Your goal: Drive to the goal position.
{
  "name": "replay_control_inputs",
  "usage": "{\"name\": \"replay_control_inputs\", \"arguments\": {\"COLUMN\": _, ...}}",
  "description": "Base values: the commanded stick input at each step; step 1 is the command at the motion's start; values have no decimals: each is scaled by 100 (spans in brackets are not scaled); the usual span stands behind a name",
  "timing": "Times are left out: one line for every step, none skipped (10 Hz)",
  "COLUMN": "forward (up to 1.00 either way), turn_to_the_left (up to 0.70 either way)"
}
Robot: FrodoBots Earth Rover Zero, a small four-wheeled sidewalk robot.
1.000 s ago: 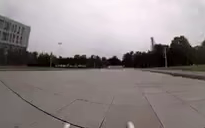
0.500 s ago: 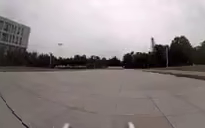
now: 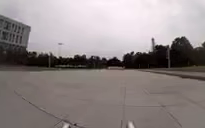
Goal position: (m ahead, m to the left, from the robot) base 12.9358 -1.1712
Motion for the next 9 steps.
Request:
{"name": "replay_control_inputs", "arguments": {"forward": 85, "turn_to_the_left": 0}}
{"name": "replay_control_inputs", "arguments": {"forward": 85, "turn_to_the_left": 0}}
{"name": "replay_control_inputs", "arguments": {"forward": 85, "turn_to_the_left": 0}}
{"name": "replay_control_inputs", "arguments": {"forward": 85, "turn_to_the_left": 0}}
{"name": "replay_control_inputs", "arguments": {"forward": 85, "turn_to_the_left": 0}}
{"name": "replay_control_inputs", "arguments": {"forward": 85, "turn_to_the_left": 0}}
{"name": "replay_control_inputs", "arguments": {"forward": 85, "turn_to_the_left": 0}}
{"name": "replay_control_inputs", "arguments": {"forward": 85, "turn_to_the_left": 0}}
{"name": "replay_control_inputs", "arguments": {"forward": 85, "turn_to_the_left": 0}}
